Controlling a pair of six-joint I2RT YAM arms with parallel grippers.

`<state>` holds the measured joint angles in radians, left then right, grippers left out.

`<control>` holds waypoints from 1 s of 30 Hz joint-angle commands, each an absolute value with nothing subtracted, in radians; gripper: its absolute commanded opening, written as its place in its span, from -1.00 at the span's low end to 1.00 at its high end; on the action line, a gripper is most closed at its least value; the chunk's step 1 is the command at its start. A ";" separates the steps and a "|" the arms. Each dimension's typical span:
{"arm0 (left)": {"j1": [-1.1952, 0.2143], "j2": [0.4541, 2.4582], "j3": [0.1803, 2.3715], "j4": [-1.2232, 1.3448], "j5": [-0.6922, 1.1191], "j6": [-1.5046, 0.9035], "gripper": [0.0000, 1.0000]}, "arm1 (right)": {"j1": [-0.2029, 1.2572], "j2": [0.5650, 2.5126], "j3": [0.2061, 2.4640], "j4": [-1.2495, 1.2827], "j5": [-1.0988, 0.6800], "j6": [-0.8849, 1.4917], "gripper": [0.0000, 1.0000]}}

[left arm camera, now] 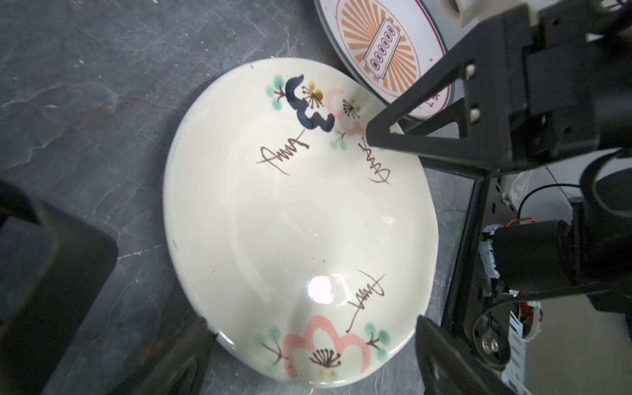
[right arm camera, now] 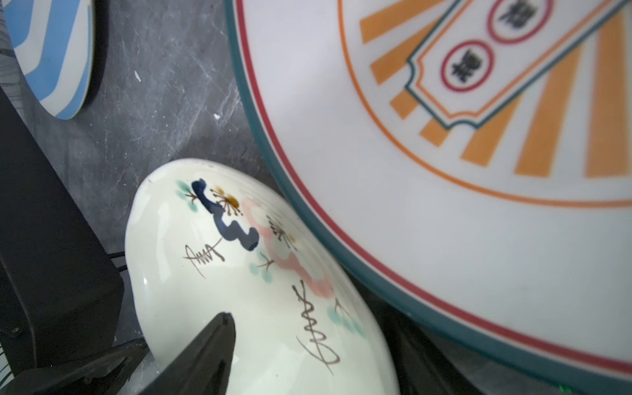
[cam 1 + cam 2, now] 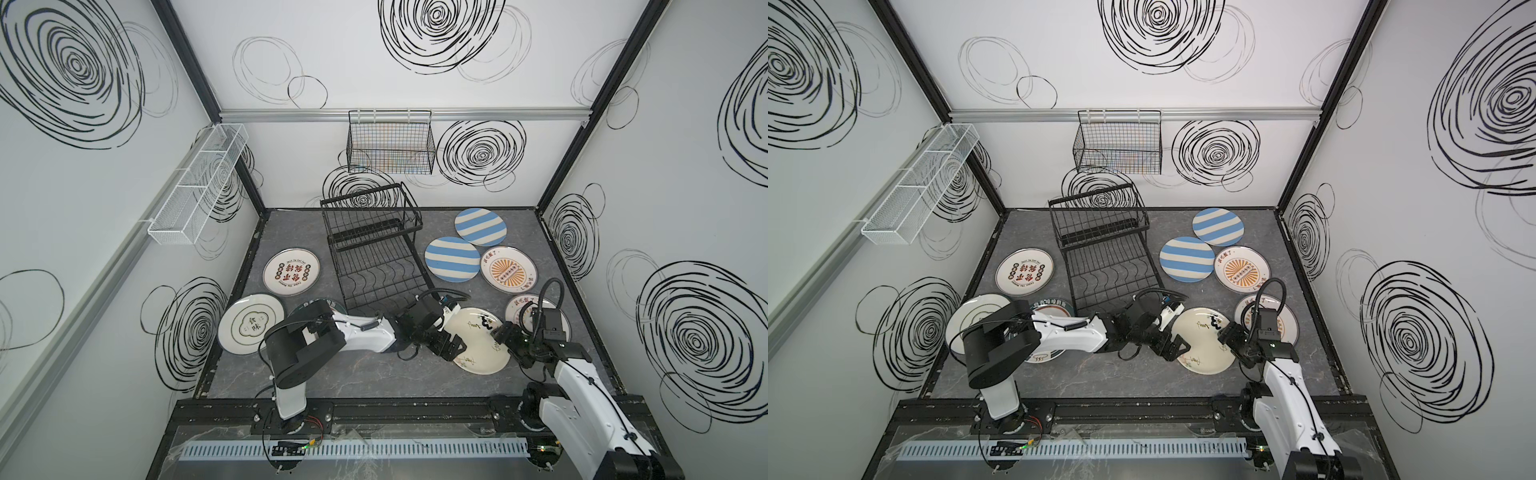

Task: Load plates into a dish rack
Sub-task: Pick up the plate from the bottom-right of the table.

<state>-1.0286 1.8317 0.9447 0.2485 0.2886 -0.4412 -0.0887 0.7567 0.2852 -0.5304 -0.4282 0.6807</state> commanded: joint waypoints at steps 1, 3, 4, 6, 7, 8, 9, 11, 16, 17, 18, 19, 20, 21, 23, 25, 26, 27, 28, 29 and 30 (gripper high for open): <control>-1.036 1.895 0.977 0.257 0.319 -0.433 0.92 | -0.090 0.740 0.238 -0.510 -0.513 0.676 0.38; -1.035 1.911 0.987 0.257 0.329 -0.433 0.92 | -0.095 0.721 0.233 -0.504 -0.532 0.672 0.30; -1.037 1.918 0.992 0.257 0.333 -0.433 0.92 | -0.096 0.709 0.235 -0.505 -0.540 0.670 0.27; -1.039 1.927 0.998 0.256 0.340 -0.433 0.92 | -0.098 0.686 0.241 -0.505 -0.559 0.669 0.18; -1.040 1.931 1.000 0.258 0.343 -0.433 0.92 | -0.100 0.671 0.244 -0.505 -0.566 0.670 0.15; -1.040 1.934 1.002 0.258 0.348 -0.433 0.92 | -0.101 0.657 0.247 -0.502 -0.585 0.671 0.10; -1.042 1.936 1.003 0.258 0.350 -0.433 0.92 | -0.101 0.640 0.250 -0.502 -0.593 0.676 0.05; -1.042 1.940 1.005 0.260 0.360 -0.433 0.92 | -0.103 0.603 0.256 -0.496 -0.620 0.690 -0.06; -1.043 1.940 1.006 0.267 0.371 -0.433 0.92 | -0.106 0.496 0.268 -0.477 -0.626 0.749 -0.28; -1.044 1.939 1.006 0.266 0.374 -0.434 0.92 | -0.106 0.474 0.268 -0.475 -0.625 0.763 -0.32; -1.045 1.938 1.006 0.266 0.374 -0.434 0.92 | -0.107 0.460 0.270 -0.472 -0.625 0.772 -0.41; -1.046 1.937 1.007 0.268 0.375 -0.437 0.92 | -0.107 0.449 0.271 -0.471 -0.627 0.778 -0.51; -1.046 1.936 1.008 0.268 0.376 -0.439 0.92 | -0.109 0.446 0.272 -0.469 -0.633 0.782 -0.56; -1.047 1.934 1.010 0.268 0.379 -0.441 0.92 | -0.109 0.447 0.272 -0.468 -0.638 0.783 -0.62; -1.048 1.923 1.009 0.272 0.381 -0.449 0.92 | -0.109 0.454 0.279 -0.473 -0.637 0.774 -0.78; -1.051 1.904 1.011 0.268 0.377 -0.451 0.92 | -0.109 0.468 0.300 -0.493 -0.619 0.754 -0.87; -1.051 1.892 1.013 0.258 0.375 -0.451 0.92 | -0.109 0.478 0.320 -0.508 -0.605 0.738 -0.96; -1.049 1.881 1.017 0.247 0.371 -0.450 0.92 | -0.109 0.489 0.339 -0.524 -0.590 0.726 -0.98; -1.048 1.865 1.021 0.233 0.370 -0.449 0.92 | -0.109 0.506 0.369 -0.547 -0.572 0.706 -1.00; -1.047 1.844 1.024 0.216 0.367 -0.450 0.92 | -0.109 0.522 0.407 -0.572 -0.547 0.685 -1.00; -1.044 1.827 1.027 0.200 0.364 -0.451 0.92 | -0.109 0.535 0.446 -0.594 -0.519 0.668 -1.00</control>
